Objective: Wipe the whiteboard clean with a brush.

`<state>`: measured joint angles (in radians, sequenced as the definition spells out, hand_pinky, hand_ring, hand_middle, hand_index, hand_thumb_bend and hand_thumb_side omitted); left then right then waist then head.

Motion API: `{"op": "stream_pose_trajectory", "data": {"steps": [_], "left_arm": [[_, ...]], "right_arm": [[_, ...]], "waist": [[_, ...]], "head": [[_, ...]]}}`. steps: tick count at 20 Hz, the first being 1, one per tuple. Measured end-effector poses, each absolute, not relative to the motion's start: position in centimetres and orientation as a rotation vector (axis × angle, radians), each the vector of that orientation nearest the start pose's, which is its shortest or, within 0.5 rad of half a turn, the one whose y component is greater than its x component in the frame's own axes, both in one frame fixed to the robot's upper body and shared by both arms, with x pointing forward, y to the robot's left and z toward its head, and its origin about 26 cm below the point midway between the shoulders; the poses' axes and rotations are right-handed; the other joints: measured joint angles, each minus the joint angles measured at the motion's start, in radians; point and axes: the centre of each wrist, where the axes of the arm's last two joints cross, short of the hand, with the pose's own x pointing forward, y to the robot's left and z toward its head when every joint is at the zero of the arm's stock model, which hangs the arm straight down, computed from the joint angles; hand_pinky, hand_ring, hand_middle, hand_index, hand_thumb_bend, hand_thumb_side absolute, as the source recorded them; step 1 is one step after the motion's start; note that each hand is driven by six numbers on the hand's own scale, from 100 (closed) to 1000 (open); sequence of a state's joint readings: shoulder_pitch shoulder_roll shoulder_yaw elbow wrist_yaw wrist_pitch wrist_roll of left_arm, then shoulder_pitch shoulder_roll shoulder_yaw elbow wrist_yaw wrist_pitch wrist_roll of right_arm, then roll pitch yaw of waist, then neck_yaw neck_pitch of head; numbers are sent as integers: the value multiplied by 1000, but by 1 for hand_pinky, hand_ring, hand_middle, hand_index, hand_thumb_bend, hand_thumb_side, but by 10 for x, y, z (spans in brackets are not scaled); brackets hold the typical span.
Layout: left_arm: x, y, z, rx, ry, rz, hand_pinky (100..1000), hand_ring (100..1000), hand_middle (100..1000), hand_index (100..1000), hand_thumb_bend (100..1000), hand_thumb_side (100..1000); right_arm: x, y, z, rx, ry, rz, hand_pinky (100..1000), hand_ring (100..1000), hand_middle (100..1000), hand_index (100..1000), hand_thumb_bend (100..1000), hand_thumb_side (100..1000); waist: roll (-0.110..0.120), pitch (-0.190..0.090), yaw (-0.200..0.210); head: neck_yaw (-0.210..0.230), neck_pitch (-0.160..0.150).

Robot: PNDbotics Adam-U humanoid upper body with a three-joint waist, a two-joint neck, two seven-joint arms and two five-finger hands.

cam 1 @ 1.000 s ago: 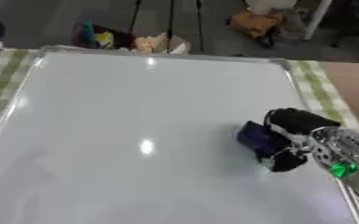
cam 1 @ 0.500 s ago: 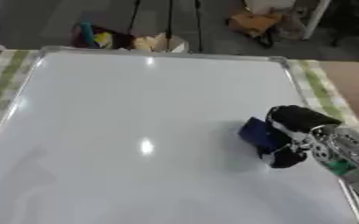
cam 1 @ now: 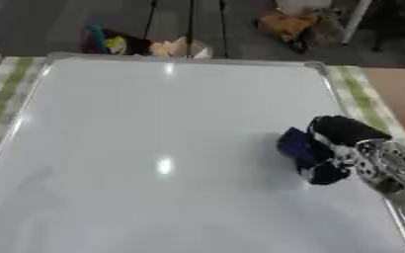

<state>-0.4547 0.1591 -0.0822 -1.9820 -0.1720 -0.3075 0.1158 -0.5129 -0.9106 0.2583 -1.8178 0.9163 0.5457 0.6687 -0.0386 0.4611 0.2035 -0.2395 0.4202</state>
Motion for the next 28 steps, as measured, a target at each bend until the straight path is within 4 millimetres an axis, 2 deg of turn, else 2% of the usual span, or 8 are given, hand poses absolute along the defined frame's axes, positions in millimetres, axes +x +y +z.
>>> {"op": "stream_pose_trajectory", "data": {"steps": [28], "left_arm": [[311, 196, 225, -110, 3505, 381, 421, 941, 835, 589, 100, 945]], "right_arm": [[336, -314, 262, -1421, -916, 1196, 259, 359, 371, 544, 100, 198]], "waist": [[0, 8, 1]], "head": [[1, -1]]}}
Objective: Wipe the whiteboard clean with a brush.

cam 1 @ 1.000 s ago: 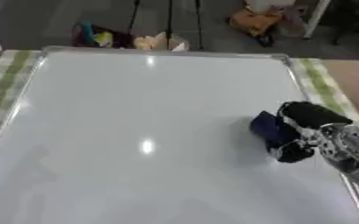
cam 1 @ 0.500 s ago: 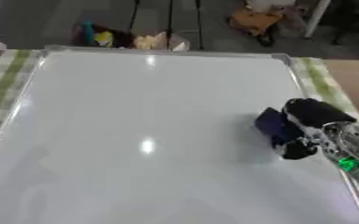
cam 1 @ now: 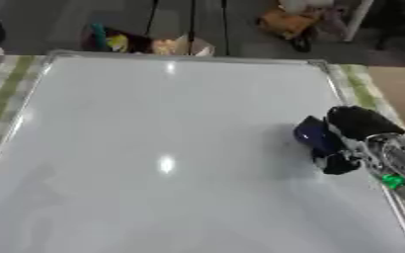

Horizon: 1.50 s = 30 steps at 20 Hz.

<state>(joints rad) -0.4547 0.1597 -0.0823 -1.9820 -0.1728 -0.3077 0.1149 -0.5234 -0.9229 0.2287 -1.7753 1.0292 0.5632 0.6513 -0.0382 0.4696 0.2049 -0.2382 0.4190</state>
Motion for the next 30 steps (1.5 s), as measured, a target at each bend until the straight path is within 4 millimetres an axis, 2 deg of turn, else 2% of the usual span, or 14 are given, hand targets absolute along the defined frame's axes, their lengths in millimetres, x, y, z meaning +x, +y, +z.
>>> {"op": "stream_pose_trajectory", "data": {"steps": [5, 8, 9, 12, 30], "left_arm": [[311, 196, 226, -108, 3503, 382, 422, 941, 835, 589, 100, 945], [311, 196, 226, -108, 3503, 384, 425, 943, 837, 591, 100, 946], [311, 196, 226, -108, 3503, 385, 424, 943, 837, 591, 100, 945], [311, 196, 226, -107, 3502, 389, 423, 944, 838, 591, 100, 947], [311, 196, 226, -105, 3502, 400, 422, 944, 839, 591, 100, 946]], "right_arm": [[335, -310, 263, -1378, -936, 1224, 265, 365, 373, 543, 100, 198], [332, -304, 263, -1343, -943, 1276, 324, 436, 403, 556, 100, 198], [331, -303, 263, -1331, -945, 1293, 326, 472, 403, 556, 100, 198], [329, -299, 264, -1306, -951, 1332, 321, 501, 388, 543, 100, 198], [323, -286, 264, -1279, -963, 1425, 280, 471, 323, 526, 100, 198]], "waist": [[4, 2, 0], [4, 2, 0], [4, 2, 0], [3, 2, 0], [-2, 2, 4]], "head": [[-1, 0], [-1, 0], [-1, 0], [-1, 0], [-3, 0]]}}
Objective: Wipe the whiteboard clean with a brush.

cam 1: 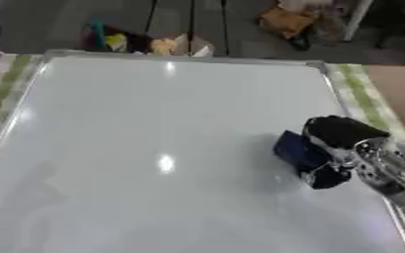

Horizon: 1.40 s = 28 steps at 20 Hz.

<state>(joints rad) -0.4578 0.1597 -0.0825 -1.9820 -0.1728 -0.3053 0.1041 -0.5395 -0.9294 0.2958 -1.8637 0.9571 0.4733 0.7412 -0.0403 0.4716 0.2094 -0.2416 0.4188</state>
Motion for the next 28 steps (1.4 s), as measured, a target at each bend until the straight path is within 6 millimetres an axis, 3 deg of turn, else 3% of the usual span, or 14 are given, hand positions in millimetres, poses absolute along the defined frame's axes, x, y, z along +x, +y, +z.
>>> {"op": "stream_pose_trajectory", "data": {"steps": [28], "left_arm": [[312, 196, 229, -106, 3487, 427, 422, 946, 840, 590, 100, 942]], "right_arm": [[340, -311, 270, -1444, -880, 1261, 248, 455, 298, 534, 100, 198]], "waist": [[-4, 8, 11]], "head": [[-13, -17]]}}
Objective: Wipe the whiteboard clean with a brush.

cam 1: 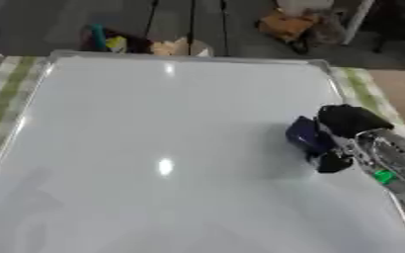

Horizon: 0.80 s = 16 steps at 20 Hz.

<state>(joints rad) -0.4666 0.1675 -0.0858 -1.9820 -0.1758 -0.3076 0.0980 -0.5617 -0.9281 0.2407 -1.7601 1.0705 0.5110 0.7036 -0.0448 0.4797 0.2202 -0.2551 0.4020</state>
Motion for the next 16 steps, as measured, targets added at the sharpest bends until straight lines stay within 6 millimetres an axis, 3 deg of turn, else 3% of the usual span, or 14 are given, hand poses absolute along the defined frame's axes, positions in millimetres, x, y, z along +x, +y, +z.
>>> {"op": "stream_pose_trajectory", "data": {"steps": [11, 14, 16], "left_arm": [[312, 196, 229, -106, 3487, 429, 422, 948, 841, 589, 100, 943], [312, 196, 229, -106, 3487, 429, 422, 947, 841, 590, 100, 945], [312, 196, 229, -106, 3488, 430, 422, 946, 840, 590, 100, 943]], "right_arm": [[337, -311, 267, -1437, -877, 1272, 265, 464, 306, 539, 100, 198], [332, -308, 264, -1419, -864, 1326, 317, 501, 389, 583, 100, 199], [330, -307, 264, -1408, -854, 1359, 319, 501, 386, 581, 100, 198]], "waist": [[6, 0, -8], [5, 0, -9], [5, 0, -9]], "head": [[0, -1], [-1, -1], [-2, -1]]}}
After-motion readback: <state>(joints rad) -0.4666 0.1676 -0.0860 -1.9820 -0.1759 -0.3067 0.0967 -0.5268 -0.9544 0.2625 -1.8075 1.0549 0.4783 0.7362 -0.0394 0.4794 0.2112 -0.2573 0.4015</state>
